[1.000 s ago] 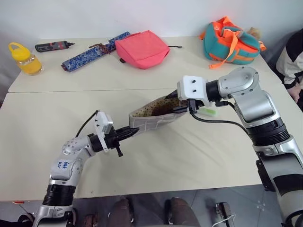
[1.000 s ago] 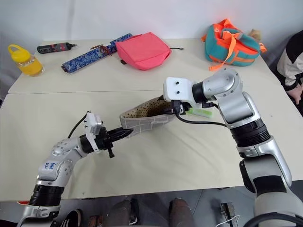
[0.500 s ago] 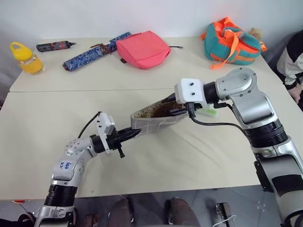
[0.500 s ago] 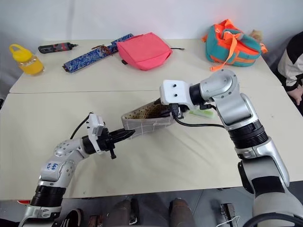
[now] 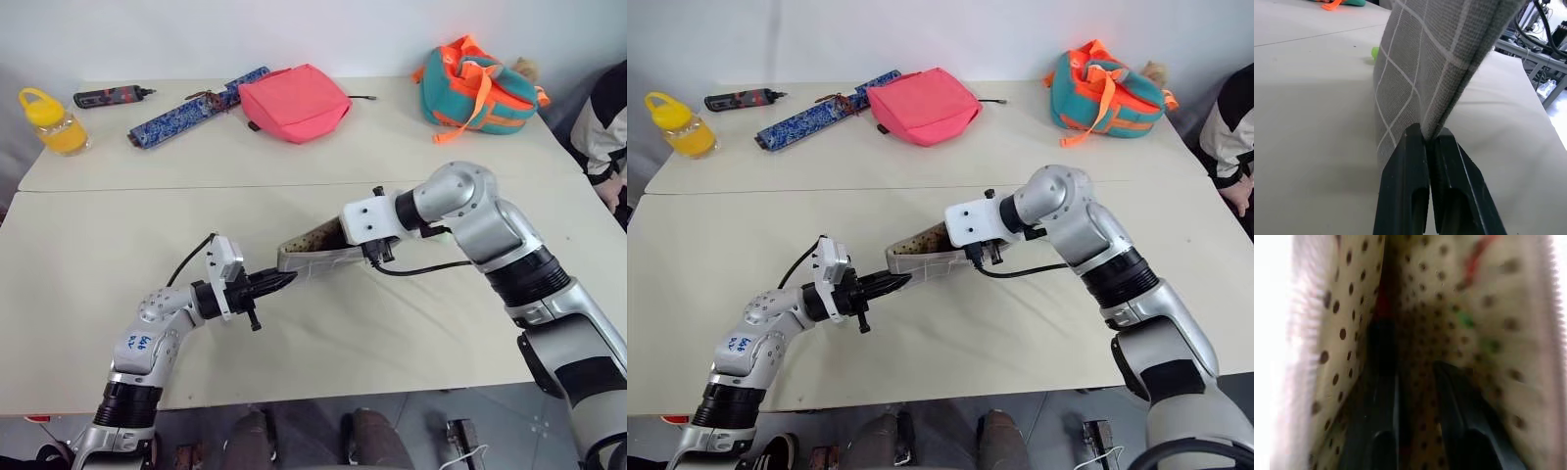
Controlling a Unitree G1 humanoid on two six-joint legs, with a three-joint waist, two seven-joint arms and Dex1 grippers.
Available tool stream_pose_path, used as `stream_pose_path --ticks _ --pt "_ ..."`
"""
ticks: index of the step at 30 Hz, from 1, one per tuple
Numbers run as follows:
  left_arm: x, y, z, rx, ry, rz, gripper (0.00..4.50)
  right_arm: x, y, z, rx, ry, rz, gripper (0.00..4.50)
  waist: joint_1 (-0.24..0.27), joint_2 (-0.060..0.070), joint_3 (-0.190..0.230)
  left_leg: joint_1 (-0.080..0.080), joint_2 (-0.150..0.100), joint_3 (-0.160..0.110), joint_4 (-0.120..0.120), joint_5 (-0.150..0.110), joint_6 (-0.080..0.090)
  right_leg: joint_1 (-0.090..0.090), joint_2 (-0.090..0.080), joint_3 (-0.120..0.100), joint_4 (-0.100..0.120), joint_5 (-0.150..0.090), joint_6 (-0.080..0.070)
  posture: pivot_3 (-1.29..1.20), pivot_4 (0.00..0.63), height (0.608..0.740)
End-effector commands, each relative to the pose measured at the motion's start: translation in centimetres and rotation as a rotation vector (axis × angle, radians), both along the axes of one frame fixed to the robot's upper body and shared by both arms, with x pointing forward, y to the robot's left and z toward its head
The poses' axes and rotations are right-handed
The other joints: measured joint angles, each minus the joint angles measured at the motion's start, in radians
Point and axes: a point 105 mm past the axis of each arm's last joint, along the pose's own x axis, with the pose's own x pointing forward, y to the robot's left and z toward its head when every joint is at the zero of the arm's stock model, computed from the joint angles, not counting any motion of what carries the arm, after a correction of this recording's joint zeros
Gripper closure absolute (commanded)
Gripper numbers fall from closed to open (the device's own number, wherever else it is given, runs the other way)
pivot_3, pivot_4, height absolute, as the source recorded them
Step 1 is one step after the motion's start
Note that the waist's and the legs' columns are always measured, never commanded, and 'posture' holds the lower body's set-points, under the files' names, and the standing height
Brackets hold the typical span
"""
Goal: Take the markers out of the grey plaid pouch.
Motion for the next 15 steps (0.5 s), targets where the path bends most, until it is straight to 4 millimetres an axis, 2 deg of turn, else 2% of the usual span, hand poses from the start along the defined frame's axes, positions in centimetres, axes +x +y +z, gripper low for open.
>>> stream_pose_path --ticks 1,7,15 --pt "-0.8 -0.7 0.6 -0.011 -0.016 -0.048 4.5 0.8 0.2 -0.8 -0.035 -0.042 -0.002 3.39 0.001 0.0 0.0 0.0 0.0 0.0 0.0 0.0 0.0 0.0 0.0 0.0 0.001 0.0 0.0 0.0 0.15 0.74" --pt "-1.0 -1.0 0.7 -0.02 -0.014 -0.06 4.5 1.6 0.8 -1.8 -0.03 -0.062 -0.01 3.39 -0.003 0.0 0.0 0.004 0.0 0.0 0.001 0.0 0.0 0.002 0.0 0.001 0.003 0.0 0.0 0.0 0.15 0.74" --pt "-1.1 -1.4 0.9 -0.024 -0.019 -0.07 4.5 1.6 0.9 -4.5 -0.063 0.009 -0.034 3.39 -0.003 0.0 0.0 0.007 0.0 0.001 0.0 0.001 -0.001 0.004 0.0 0.002 0.005 0.0 0.0 0.0 0.15 0.74"
